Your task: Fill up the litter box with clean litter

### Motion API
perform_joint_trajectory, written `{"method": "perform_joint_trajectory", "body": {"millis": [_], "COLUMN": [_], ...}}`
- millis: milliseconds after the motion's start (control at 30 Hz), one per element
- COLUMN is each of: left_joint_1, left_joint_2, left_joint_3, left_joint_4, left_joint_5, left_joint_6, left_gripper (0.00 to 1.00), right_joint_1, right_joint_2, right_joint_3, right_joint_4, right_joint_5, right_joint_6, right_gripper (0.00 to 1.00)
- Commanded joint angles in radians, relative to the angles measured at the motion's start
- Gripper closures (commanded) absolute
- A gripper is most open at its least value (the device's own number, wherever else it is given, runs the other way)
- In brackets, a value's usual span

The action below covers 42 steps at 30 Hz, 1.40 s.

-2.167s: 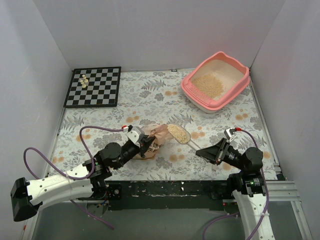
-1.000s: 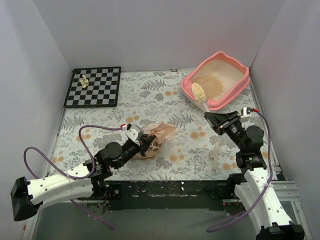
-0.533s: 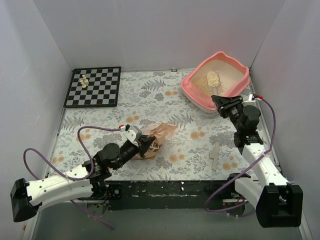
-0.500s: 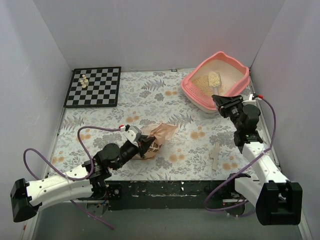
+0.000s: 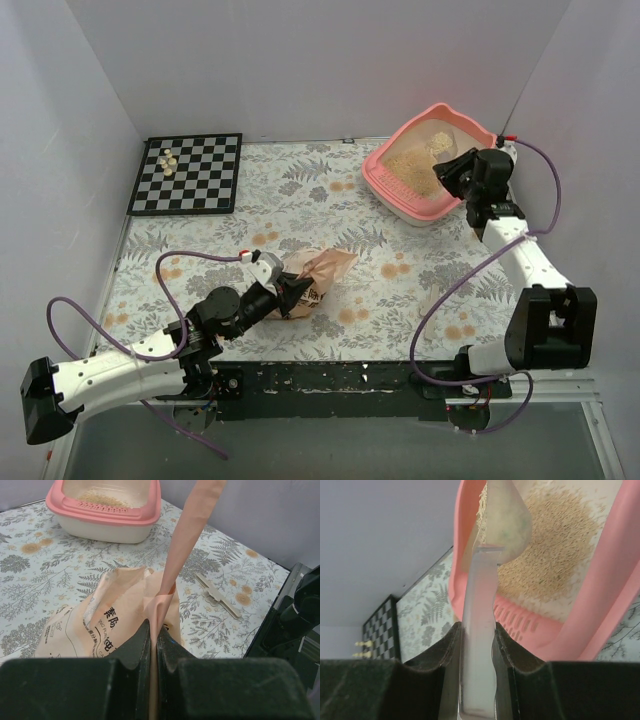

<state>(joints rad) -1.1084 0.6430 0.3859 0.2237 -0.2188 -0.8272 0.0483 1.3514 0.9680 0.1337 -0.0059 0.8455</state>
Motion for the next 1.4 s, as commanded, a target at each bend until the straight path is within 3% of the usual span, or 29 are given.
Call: {"method": "perform_joint_trajectory", "body": {"millis": [0, 400, 533, 733, 933, 1067, 1367], "left_joint_1": [-0.004, -0.005, -0.005, -0.005, -0.005, -0.004, -0.005], "left_joint_2": [-0.026, 0.03, 0.03, 0.023, 0.003, -0.011, 0.024], "left_joint_3": [0.025, 0.065, 0.071, 0.084, 0.094, 0.113, 0.179], "left_joint_4": [0.049, 0.026, 0.002, -0.026, -0.055, -0.061, -0.121], "left_joint_5": [0.081, 0.274, 0.288, 0.325, 0.334, 0.331, 0.314], "left_joint_6": [-0.023, -0.03, -0.026, -0.017, -0.029, -0.041, -0.05], "left_gripper": [1.0, 1.0, 1.0, 1.0, 1.0, 1.0, 1.0], "right_joint_1": [0.033, 0.174, 0.261, 0.326, 0.328, 0.366, 0.397], "right_joint_2": [0.112, 0.442, 0.488, 0.554, 0.534, 0.428, 0.068], "right_joint_3": [0.214, 0.688, 0.748, 0.892, 0.979, 0.968, 0.77], "right_joint_4": [-0.261, -0.689, -0.712, -0.804, -0.948, -1.002, -1.118], "right_joint_5": [0.184, 0.575, 0.727, 0.794, 0.747, 0.623, 0.025], "right_joint_6": [-0.207, -0.546, -0.696, -0.832, -0.835, -0.787, -0.709], "right_gripper": [0.99, 0.99, 0.99, 0.99, 0.99, 0.99, 0.99]}}
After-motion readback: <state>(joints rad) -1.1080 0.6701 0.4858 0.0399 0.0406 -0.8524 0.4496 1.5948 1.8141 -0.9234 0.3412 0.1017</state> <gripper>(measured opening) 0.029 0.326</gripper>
